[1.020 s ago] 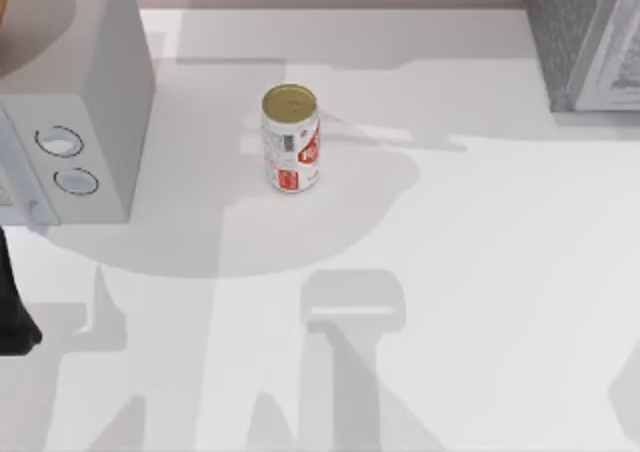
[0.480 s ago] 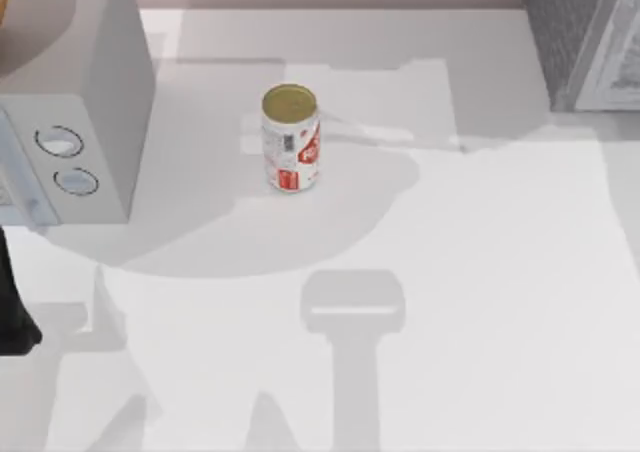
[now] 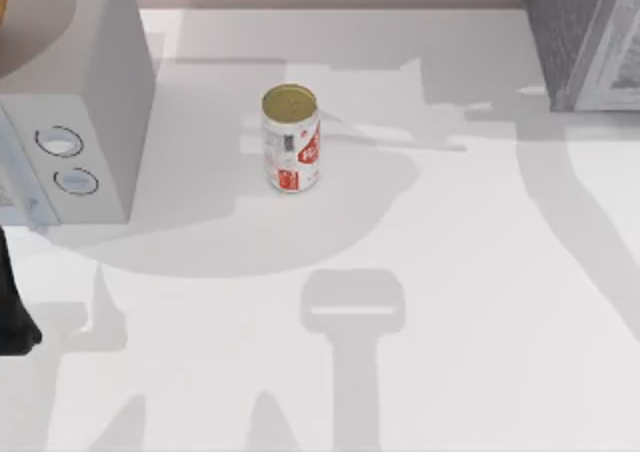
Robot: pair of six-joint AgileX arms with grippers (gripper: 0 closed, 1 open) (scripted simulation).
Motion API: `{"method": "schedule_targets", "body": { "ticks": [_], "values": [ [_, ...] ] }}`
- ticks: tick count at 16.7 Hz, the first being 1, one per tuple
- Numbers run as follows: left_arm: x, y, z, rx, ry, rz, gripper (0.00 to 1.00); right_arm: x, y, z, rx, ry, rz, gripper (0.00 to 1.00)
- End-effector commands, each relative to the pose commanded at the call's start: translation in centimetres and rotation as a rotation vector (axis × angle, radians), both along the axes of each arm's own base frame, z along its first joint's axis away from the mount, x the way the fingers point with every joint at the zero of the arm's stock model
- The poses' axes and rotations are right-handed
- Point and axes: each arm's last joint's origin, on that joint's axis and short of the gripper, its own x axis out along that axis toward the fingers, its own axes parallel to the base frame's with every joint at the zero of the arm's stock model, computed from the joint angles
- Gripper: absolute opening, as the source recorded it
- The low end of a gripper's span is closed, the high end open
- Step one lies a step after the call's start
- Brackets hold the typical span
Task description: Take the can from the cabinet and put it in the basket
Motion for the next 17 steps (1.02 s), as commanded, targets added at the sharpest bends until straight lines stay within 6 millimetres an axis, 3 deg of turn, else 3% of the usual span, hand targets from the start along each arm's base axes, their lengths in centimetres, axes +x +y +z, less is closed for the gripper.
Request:
{"method": "schedule_targets", "body": {
  "ticks": [4,6,13,17],
  "values": [
    [0.0,0.0,0.0,0.000,0.000,0.000,1.00,-0.1,0.1,0.0,0.000,0.000,0.000,1.00],
    [0.0,0.0,0.0,0.000,0.000,0.000,1.00,-0.7,-0.9,0.7,-0.002,-0.022,-0.043,1.00],
    [0.0,0.0,0.0,0.000,0.000,0.000,1.00,3.7,-0.8,0.6,-0.004,-0.017,-0.041,1.00],
    [0.0,0.0,0.0,0.000,0.000,0.000,1.00,4.2,-1.0,0.6,-0.003,-0.021,-0.042,1.00]
  ]
}}
